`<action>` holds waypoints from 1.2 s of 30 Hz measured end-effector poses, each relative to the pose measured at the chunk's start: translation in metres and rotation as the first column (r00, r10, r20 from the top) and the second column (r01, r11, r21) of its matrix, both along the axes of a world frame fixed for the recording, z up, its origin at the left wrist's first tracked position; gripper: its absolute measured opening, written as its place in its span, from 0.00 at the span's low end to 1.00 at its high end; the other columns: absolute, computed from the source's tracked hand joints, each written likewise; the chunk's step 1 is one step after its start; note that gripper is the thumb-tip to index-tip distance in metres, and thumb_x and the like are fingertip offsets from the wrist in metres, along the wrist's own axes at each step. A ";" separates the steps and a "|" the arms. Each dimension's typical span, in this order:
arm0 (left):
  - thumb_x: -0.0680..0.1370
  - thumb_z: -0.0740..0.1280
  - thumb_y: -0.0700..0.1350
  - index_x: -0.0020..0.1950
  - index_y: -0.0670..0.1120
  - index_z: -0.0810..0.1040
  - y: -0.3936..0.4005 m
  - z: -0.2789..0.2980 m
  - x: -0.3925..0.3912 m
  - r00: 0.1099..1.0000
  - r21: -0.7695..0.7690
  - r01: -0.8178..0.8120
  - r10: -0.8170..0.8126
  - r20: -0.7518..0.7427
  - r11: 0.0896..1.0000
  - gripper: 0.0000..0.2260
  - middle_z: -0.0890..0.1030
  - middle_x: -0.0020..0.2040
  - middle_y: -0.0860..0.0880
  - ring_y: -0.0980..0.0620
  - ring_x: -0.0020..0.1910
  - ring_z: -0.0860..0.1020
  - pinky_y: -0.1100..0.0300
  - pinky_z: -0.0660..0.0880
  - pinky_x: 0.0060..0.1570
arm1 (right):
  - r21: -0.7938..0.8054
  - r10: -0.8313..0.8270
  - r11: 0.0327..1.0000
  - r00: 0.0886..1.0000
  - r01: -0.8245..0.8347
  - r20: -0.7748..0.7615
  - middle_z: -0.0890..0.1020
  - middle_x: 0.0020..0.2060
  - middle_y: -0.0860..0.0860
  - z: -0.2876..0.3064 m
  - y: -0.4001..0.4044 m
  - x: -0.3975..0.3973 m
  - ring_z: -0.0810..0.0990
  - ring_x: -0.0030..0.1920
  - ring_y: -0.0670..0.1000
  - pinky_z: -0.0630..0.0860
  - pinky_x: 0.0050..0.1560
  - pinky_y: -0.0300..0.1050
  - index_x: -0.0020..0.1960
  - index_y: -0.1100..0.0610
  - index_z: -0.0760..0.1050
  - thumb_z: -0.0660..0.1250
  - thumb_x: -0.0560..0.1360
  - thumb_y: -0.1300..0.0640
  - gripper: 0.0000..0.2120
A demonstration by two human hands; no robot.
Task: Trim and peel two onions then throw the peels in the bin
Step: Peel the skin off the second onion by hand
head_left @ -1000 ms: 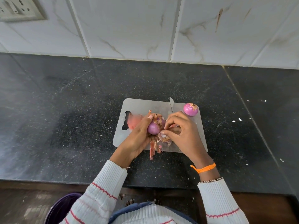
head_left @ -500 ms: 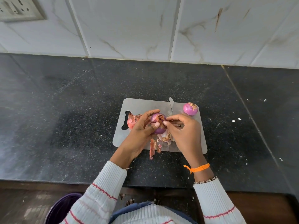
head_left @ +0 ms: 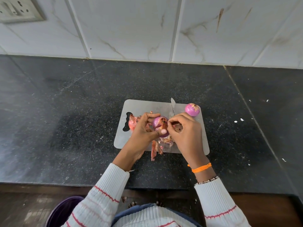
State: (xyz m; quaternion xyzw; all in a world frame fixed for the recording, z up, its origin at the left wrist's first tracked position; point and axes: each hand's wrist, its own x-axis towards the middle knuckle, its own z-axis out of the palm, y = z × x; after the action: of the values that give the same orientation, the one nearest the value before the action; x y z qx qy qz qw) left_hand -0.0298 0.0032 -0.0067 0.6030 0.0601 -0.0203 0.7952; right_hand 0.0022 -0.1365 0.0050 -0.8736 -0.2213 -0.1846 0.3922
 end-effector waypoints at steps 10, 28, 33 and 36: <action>0.68 0.70 0.30 0.54 0.47 0.72 -0.001 0.002 0.001 1.000 -0.052 -0.015 0.015 0.000 0.999 0.20 0.76 0.53 0.47 0.53 0.43 0.82 0.56 0.81 0.43 | 0.217 0.020 0.976 0.990 0.011 -0.141 0.81 0.40 0.53 0.000 -0.002 0.000 0.79 0.40 0.42 0.76 0.41 0.30 0.44 0.61 0.80 0.70 0.71 0.66 0.03; 0.67 0.70 0.28 0.56 0.44 0.72 -0.001 -0.002 -0.002 1.000 -0.033 0.016 -0.015 0.014 0.999 0.21 0.76 0.53 0.48 0.53 0.42 0.82 0.57 0.81 0.42 | 0.257 0.061 0.966 0.973 -0.002 -0.223 0.80 0.38 0.54 0.001 -0.007 0.001 0.77 0.40 0.45 0.73 0.40 0.28 0.40 0.60 0.77 0.68 0.68 0.70 0.06; 0.68 0.70 0.28 0.56 0.45 0.71 0.001 -0.002 -0.001 1.000 -0.042 0.014 -0.013 0.016 0.999 0.22 0.81 0.48 0.53 0.51 0.42 0.82 0.58 0.81 0.38 | 0.238 0.068 0.971 0.985 -0.028 -0.159 0.82 0.40 0.52 -0.001 -0.007 0.000 0.80 0.41 0.43 0.74 0.42 0.28 0.44 0.59 0.81 0.71 0.70 0.65 0.04; 0.67 0.71 0.29 0.59 0.44 0.71 0.003 -0.001 0.000 0.999 0.014 0.022 -0.022 0.036 1.000 0.23 0.80 0.49 0.50 0.50 0.43 0.82 0.54 0.80 0.42 | 0.166 0.069 0.985 0.995 -0.057 -0.072 0.83 0.39 0.53 0.000 -0.007 0.001 0.80 0.41 0.45 0.76 0.42 0.30 0.44 0.61 0.82 0.72 0.69 0.65 0.04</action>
State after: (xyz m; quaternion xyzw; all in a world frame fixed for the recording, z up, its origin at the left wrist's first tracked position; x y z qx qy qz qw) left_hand -0.0302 0.0059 -0.0081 0.6095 0.0394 -0.0178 0.7916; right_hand 0.0030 -0.1437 0.0054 -0.8375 -0.2175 -0.1554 0.4766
